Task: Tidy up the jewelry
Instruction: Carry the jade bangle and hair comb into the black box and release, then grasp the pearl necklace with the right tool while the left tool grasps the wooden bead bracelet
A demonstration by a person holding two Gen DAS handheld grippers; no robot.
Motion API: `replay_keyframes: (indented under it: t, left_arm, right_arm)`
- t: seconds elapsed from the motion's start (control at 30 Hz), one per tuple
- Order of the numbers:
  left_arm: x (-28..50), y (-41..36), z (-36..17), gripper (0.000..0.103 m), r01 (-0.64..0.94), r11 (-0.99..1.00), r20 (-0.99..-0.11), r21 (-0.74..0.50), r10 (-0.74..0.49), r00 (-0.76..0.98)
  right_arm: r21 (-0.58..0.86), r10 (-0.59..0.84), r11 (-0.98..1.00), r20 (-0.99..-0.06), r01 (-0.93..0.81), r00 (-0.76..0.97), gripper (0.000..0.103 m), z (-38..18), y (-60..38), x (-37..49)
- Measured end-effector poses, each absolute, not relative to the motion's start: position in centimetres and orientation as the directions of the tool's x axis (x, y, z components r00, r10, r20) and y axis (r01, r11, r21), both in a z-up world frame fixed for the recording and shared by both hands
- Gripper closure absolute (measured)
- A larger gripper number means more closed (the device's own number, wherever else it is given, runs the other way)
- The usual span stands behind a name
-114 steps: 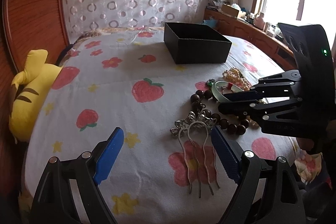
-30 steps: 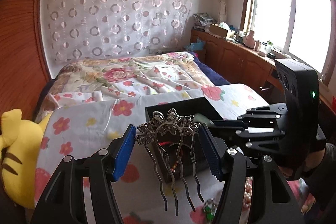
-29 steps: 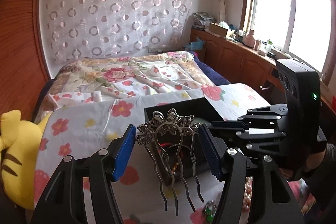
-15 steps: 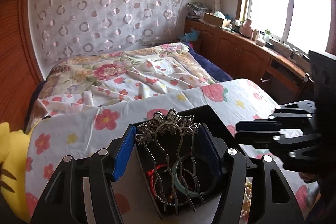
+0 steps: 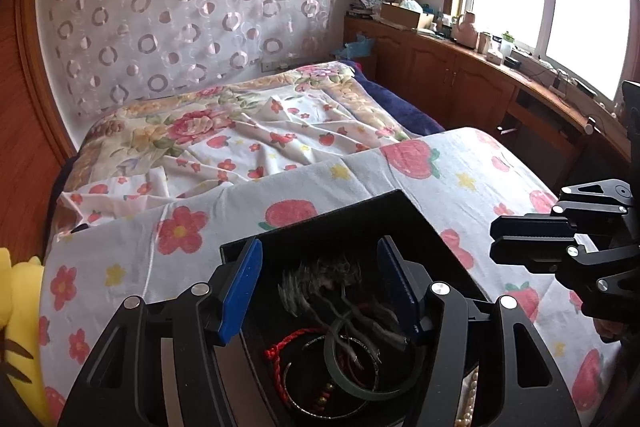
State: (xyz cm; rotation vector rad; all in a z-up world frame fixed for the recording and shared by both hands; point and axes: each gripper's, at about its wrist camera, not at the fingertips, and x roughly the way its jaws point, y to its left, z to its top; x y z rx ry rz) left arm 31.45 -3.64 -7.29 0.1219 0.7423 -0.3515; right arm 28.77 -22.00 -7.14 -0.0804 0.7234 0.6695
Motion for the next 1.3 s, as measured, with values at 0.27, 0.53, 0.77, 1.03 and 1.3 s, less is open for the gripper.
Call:
replay_keyframes:
  t: [0.27,0.53,0.77,1.03,1.3]
  left_arm:
    - [30.2,-2.2,-6.6,0.045,0.338,0.941,-0.661,-0.015,-0.263,0.703]
    - [24.9,0.7,-6.0,0.045,0.296,0.954,-0.637,-0.041,-0.253,0.728]
    - [20.2,2.3,-6.9,0.045,0.267,0.962,-0.645,-0.058,-0.241,0.725]
    - [15.3,3.0,-9.3,0.045,0.253,0.963,-0.667,-0.089,-0.246,0.703]
    - [12.0,2.7,-10.6,0.045,0.251,0.964,-0.678,-0.092,-0.245,0.693]
  right_arm:
    - [0.153,0.532,0.798,-0.634,-0.582,0.562,0.087,-7.0,-22.4,28.1]
    - [0.159,0.512,0.816,-0.644,-0.556,0.568,0.087,-7.6,-23.1,25.2]
    - [0.159,0.495,0.825,-0.666,-0.542,0.558,0.087,-8.6,-23.2,21.7]
    - [0.152,0.47,0.825,-0.719,-0.545,0.512,0.087,-11.0,-22.4,17.5]
    - [0.148,0.453,0.82,-0.758,-0.554,0.468,0.083,-12.8,-21.7,14.8]
